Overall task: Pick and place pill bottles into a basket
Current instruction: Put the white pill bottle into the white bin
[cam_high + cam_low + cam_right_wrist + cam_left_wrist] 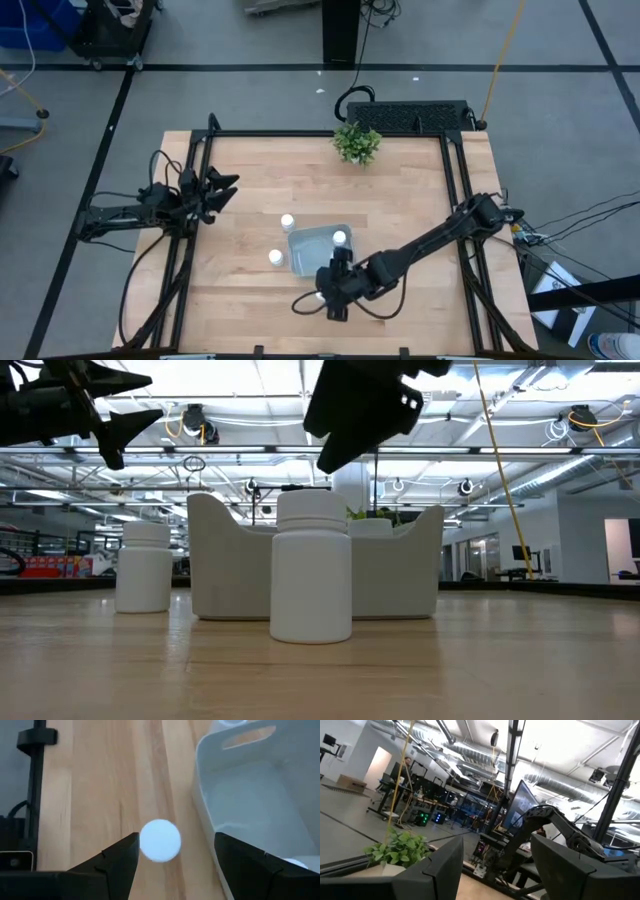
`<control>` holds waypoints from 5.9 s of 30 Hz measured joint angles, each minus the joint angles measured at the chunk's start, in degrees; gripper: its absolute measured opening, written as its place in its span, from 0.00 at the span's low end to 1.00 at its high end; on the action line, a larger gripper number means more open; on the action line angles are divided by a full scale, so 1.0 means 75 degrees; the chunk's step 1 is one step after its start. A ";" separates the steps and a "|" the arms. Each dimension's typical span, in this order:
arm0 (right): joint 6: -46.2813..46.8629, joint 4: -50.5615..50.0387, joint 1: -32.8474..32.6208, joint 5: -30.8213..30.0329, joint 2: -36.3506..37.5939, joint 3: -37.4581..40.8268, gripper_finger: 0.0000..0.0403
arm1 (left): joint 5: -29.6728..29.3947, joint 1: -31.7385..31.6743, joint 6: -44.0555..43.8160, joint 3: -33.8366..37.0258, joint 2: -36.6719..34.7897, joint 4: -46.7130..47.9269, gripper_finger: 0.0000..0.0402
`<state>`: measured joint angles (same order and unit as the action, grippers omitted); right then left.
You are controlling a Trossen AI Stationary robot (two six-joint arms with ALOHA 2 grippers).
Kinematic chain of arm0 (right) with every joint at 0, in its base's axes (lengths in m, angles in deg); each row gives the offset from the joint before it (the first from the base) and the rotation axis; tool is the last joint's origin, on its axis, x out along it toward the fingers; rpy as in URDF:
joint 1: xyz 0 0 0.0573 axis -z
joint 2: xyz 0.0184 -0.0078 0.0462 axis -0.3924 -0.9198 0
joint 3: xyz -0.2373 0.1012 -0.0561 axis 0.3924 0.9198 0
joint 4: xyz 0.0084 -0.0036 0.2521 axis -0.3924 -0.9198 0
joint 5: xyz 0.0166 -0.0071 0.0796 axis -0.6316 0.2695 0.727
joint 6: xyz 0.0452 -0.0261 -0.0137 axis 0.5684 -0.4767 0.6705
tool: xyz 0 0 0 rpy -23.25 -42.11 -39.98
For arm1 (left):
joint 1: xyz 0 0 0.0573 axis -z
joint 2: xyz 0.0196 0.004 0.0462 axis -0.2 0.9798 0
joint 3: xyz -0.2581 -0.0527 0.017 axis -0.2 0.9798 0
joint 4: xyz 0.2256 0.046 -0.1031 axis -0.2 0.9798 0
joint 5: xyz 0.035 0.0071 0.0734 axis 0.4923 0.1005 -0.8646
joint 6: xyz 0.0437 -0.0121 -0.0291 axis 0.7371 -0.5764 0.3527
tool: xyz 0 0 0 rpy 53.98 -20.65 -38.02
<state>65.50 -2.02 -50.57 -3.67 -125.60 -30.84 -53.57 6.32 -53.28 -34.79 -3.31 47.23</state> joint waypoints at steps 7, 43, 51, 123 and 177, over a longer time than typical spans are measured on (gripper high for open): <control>-0.0107 0.0328 -0.0076 -0.0083 -0.0108 -0.0012 0.59 | 0.0004 0.0000 0.0009 0.0000 0.0000 0.0026 0.60; 0.0033 0.0560 -0.0056 0.0189 -0.0638 0.0034 0.52 | -0.0119 0.0000 0.0010 -0.0002 -0.0001 0.0178 0.60; 0.0130 0.0988 -0.0056 0.0354 -0.0621 0.0473 0.42 | -0.0123 -0.0003 0.0049 0.0000 -0.0003 0.0230 0.60; -0.0940 0.1963 0.2314 0.0819 0.0996 0.2553 0.40 | -0.0289 -0.0002 0.0149 -0.0001 -0.0003 0.0296 0.60; -0.2137 0.4656 -0.0841 -0.2915 0.5002 0.4611 0.58 | -0.0417 0.1432 -0.0551 -0.0009 0.1307 -0.0073 0.60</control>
<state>49.48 32.90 -56.88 -25.54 -88.08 3.75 -56.70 17.06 -57.41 -34.86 6.49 46.68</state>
